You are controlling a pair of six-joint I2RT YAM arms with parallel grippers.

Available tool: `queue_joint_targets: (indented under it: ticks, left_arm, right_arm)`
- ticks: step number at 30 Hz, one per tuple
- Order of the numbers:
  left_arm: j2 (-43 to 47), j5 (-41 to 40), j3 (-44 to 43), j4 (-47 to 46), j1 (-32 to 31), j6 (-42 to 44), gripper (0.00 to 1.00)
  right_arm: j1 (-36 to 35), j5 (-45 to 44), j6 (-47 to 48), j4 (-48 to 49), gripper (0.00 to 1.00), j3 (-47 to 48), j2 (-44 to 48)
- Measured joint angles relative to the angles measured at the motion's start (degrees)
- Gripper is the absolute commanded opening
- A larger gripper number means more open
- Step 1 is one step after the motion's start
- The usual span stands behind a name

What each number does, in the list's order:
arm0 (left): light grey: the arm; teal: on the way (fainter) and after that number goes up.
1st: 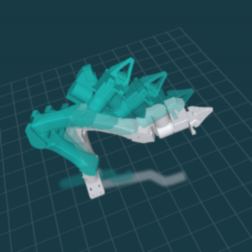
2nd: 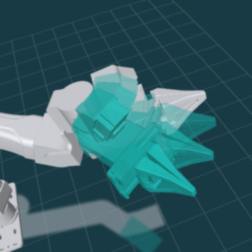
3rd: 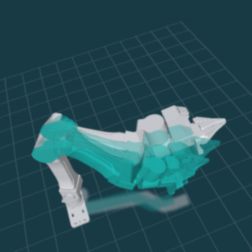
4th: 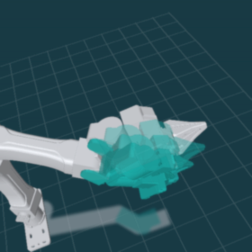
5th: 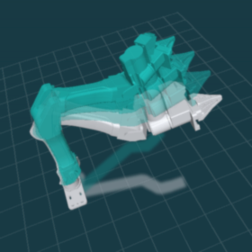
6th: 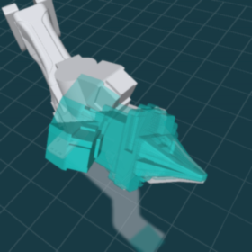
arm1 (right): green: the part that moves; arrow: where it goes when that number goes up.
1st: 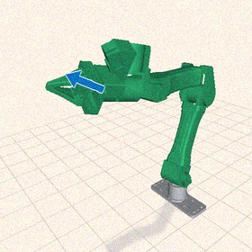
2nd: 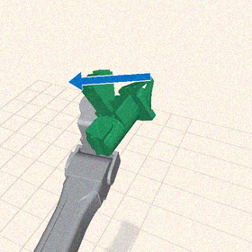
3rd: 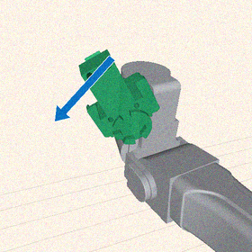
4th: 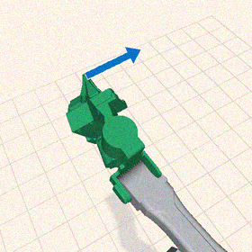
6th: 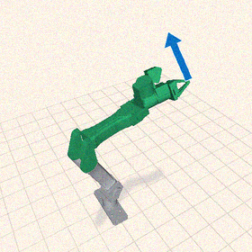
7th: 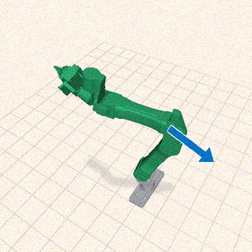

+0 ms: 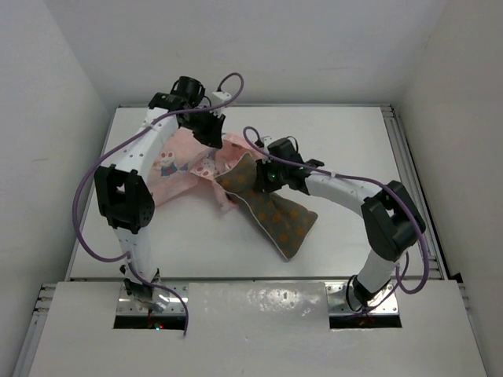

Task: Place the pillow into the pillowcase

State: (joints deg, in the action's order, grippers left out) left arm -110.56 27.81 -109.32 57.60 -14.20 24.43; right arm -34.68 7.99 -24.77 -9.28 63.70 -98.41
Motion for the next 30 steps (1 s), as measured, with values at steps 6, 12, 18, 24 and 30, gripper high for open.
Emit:
queue_joint_targets:
  ticks: [6,12,18,24,30]
  left_arm:
    - [-0.1,6.9,-0.5,6.9,-2.9,8.2,0.0]
    - [-0.4,7.8,0.7,11.7,-6.0,15.1,0.0]
    - [0.0,5.1,3.6,7.8,-5.6,17.0,0.0]
    - [0.7,-0.3,5.8,5.2,-4.4,15.4,0.0]
    - [0.7,-2.7,5.8,5.6,-4.5,16.3,0.0]
  right_arm:
    - [-2.5,-1.2,-2.3,-1.5,0.0,5.3,-4.9]
    - [0.9,-1.6,-6.5,-0.5,0.0,7.4,-5.8]
    - [1.5,0.3,-8.6,1.5,0.0,6.3,-5.6]
    - [1.4,1.1,-10.2,7.2,0.0,-2.1,2.6]
    - [3.3,0.8,-12.0,12.5,0.0,-2.5,7.3]
